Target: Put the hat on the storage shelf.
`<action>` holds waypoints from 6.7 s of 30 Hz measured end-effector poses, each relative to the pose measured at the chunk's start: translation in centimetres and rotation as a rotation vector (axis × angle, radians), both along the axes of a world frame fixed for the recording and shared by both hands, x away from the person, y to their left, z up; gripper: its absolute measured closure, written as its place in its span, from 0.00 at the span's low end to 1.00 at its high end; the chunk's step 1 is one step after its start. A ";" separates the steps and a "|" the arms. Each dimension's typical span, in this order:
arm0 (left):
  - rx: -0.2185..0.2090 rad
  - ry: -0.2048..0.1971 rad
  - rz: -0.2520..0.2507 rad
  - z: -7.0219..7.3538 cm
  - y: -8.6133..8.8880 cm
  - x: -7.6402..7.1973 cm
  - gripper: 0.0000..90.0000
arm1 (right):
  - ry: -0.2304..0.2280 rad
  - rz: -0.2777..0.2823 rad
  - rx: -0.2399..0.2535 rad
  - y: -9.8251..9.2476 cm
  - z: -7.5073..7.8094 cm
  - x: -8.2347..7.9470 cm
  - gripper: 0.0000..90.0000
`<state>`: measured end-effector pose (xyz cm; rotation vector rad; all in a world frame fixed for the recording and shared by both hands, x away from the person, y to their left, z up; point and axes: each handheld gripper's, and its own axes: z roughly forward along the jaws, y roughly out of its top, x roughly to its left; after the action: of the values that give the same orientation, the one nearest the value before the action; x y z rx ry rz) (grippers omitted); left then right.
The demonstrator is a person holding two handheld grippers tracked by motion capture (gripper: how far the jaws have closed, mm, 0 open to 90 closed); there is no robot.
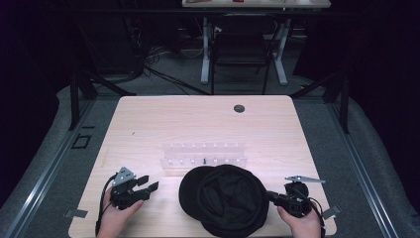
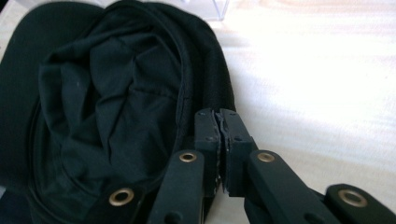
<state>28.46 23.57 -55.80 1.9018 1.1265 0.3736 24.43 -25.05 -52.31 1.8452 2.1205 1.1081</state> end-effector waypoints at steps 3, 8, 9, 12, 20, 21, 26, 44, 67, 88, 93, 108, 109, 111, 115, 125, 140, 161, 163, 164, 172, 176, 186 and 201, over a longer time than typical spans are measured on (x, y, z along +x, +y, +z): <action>0.006 0.000 -0.004 -0.1 -0.1 0.0 0.55 | -0.013 -0.020 0.004 -0.4 0.3 0.8 0.98; 0.005 -0.001 -0.008 -0.1 -0.3 0.0 0.55 | -0.003 -0.038 0.007 -1.0 0.4 1.8 0.98; 0.005 -0.001 -0.008 -0.1 -0.3 0.0 0.55 | -0.002 -0.044 0.010 -1.2 0.5 2.3 0.98; 0.006 0.000 -0.008 -0.1 -0.3 0.0 0.55 | 0.008 -0.046 -0.005 -1.4 0.7 2.8 0.98; 0.010 0.000 -0.010 -0.1 -0.4 -0.1 0.55 | 0.053 -0.027 -0.056 -1.5 1.6 3.1 0.85; 0.011 0.000 -0.010 -0.1 -0.3 -0.1 0.55 | 0.066 -0.022 -0.047 -1.5 1.7 3.0 0.83; 0.007 0.002 -0.009 -0.1 -0.4 -0.1 0.55 | 0.141 0.006 -0.023 -1.7 1.6 2.6 0.77; 0.013 0.010 -0.019 -0.2 -0.6 -0.2 0.54 | 0.376 -0.009 -0.073 -1.3 1.7 3.9 0.78; 0.020 0.011 -0.030 -0.2 -0.7 -0.2 0.54 | 0.483 0.012 -0.146 0.0 1.8 5.4 0.95; 0.017 0.008 -0.030 -0.2 -0.7 -0.2 0.54 | 0.538 0.086 -0.205 0.6 3.1 6.7 0.98; 0.022 0.013 -0.031 -0.2 -0.7 -0.2 0.54 | 0.517 0.079 -0.156 0.8 4.4 6.5 0.98; 0.020 0.007 -0.029 -0.3 -0.8 -0.2 0.54 | 0.494 0.143 -0.086 2.1 8.7 6.1 0.98; 0.020 0.008 -0.030 -0.3 -0.8 -0.2 0.54 | 0.492 0.144 -0.074 2.3 9.0 6.0 0.98; 0.021 0.009 -0.031 -0.3 -0.8 -0.1 0.54 | 0.475 0.137 -0.051 2.6 9.5 6.0 0.98; 0.021 0.010 -0.031 -0.3 -0.8 -0.1 0.54 | 0.471 0.157 -0.032 2.9 10.4 6.0 0.98; 0.022 0.007 -0.030 -0.3 -0.8 -0.2 0.54 | 0.444 0.192 0.060 4.1 12.9 6.1 0.98; 0.020 0.008 -0.030 -0.3 -0.8 -0.2 0.54 | 0.390 0.242 0.189 5.8 15.7 5.6 0.98; 0.019 0.012 -0.028 -0.4 -0.9 -0.1 0.54 | 0.341 0.257 0.309 6.4 19.0 5.3 0.98; 0.019 0.013 -0.027 -0.4 -0.9 -0.1 0.54 | 0.333 0.253 0.328 6.2 19.4 5.3 0.98; 0.020 0.013 -0.028 -0.4 -0.9 -0.1 0.54 | 0.328 0.244 0.336 6.1 19.6 5.3 0.99; 0.020 0.012 -0.033 -0.4 -0.9 -0.1 0.54 | 0.292 0.220 0.398 5.2 21.0 6.1 0.99; 0.019 0.012 -0.033 -0.4 -0.9 -0.1 0.54 | 0.268 0.219 0.418 5.3 21.9 6.5 0.99; 0.018 0.010 -0.035 -0.3 -0.9 -0.1 0.54 | 0.235 0.212 0.416 6.0 22.9 7.7 0.99; 0.013 0.004 -0.035 -0.2 -0.9 -0.1 0.54 | 0.176 0.168 0.440 6.7 24.1 11.0 0.99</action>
<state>28.36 22.67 -56.02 1.9322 1.0943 0.3585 35.40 -18.33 -28.25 2.0345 2.3072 1.6178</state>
